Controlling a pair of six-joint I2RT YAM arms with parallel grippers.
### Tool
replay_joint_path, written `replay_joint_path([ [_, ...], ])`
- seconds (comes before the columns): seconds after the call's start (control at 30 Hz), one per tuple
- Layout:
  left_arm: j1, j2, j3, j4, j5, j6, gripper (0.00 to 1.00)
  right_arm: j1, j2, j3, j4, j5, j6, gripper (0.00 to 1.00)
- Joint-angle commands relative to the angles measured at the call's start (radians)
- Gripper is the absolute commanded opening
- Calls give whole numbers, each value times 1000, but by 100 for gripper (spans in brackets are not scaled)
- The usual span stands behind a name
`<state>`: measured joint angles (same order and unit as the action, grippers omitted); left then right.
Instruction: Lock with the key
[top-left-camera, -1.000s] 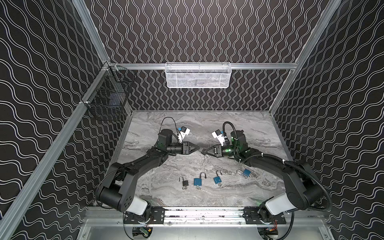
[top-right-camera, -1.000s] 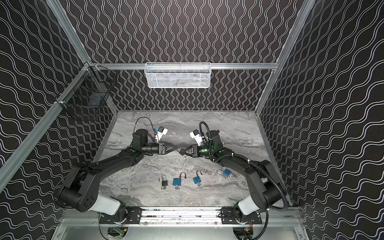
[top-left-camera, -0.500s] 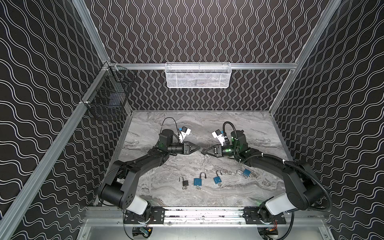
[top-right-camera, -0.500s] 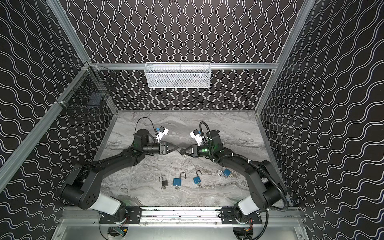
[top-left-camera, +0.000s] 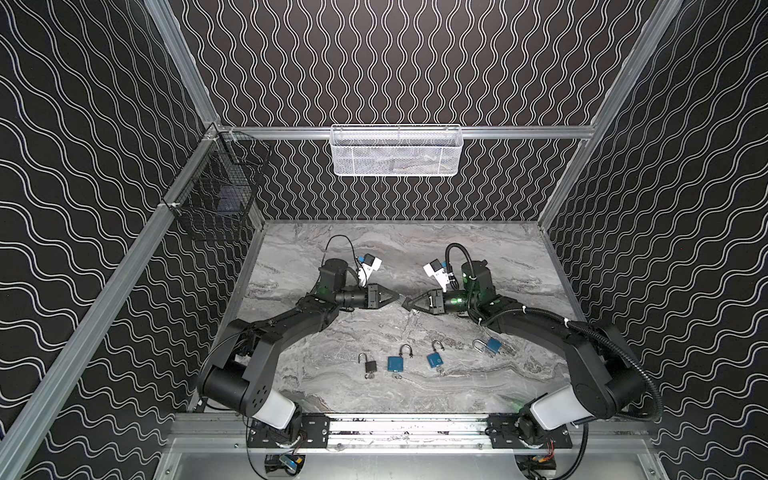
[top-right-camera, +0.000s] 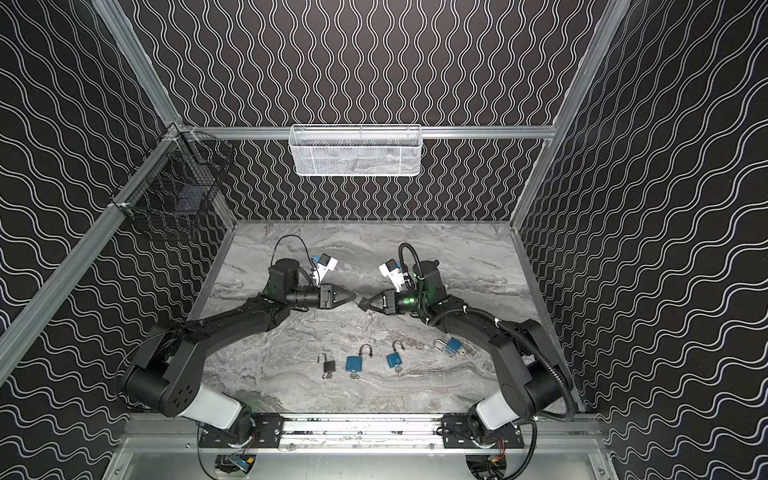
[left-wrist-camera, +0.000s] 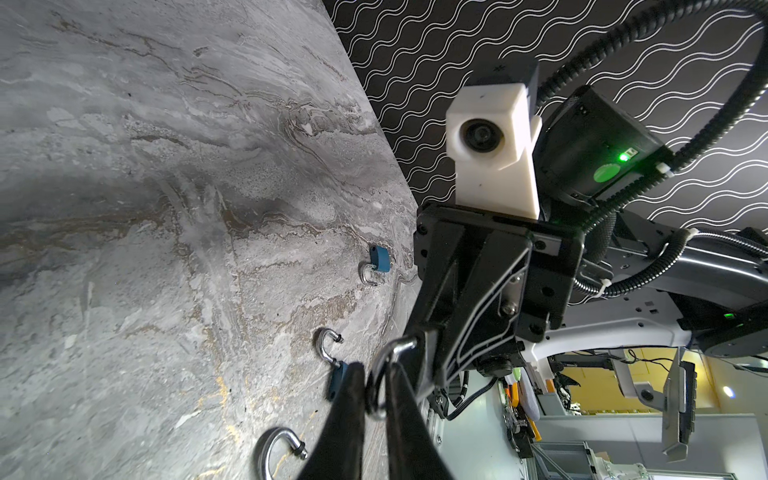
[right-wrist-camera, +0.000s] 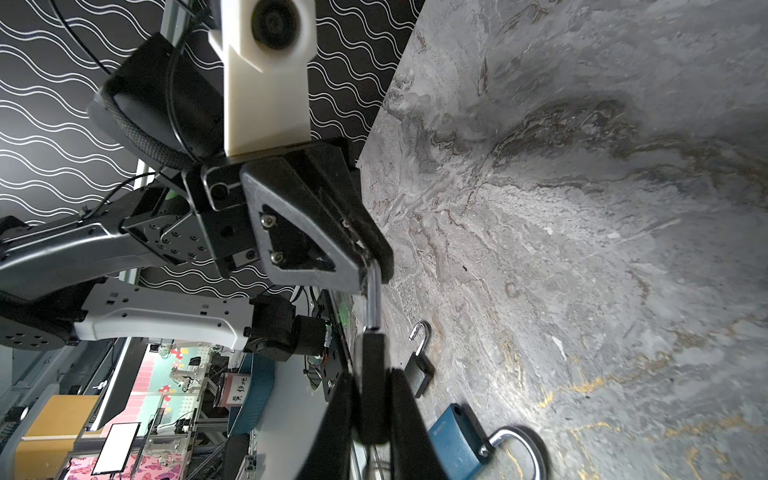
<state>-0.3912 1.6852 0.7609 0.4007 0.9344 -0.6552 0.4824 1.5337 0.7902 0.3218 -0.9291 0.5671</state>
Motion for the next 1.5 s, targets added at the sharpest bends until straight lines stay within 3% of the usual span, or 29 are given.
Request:
replay_joint_path([
  [0.0,-5,3,13,41,22,6,12,-1,5,11,31,2,-3,0],
  [0.3,-8,5,-17,171,60,-58,10,-13,19,29,20,-12,-9,0],
  [0.53,-11,13,-55,328,84,-136,9,-33,35,13,118,-61,69,0],
  [0.9,-11,25,-56,374,112,-153,4,-40,48,35,101,-61,76,0],
  [1.07,-15,21,-66,388,126,-155,0,-91,57,57,108,-84,89,0],
  [1.47,-43,31,-39,335,105,-138,0,-115,80,120,90,-128,89,0],
])
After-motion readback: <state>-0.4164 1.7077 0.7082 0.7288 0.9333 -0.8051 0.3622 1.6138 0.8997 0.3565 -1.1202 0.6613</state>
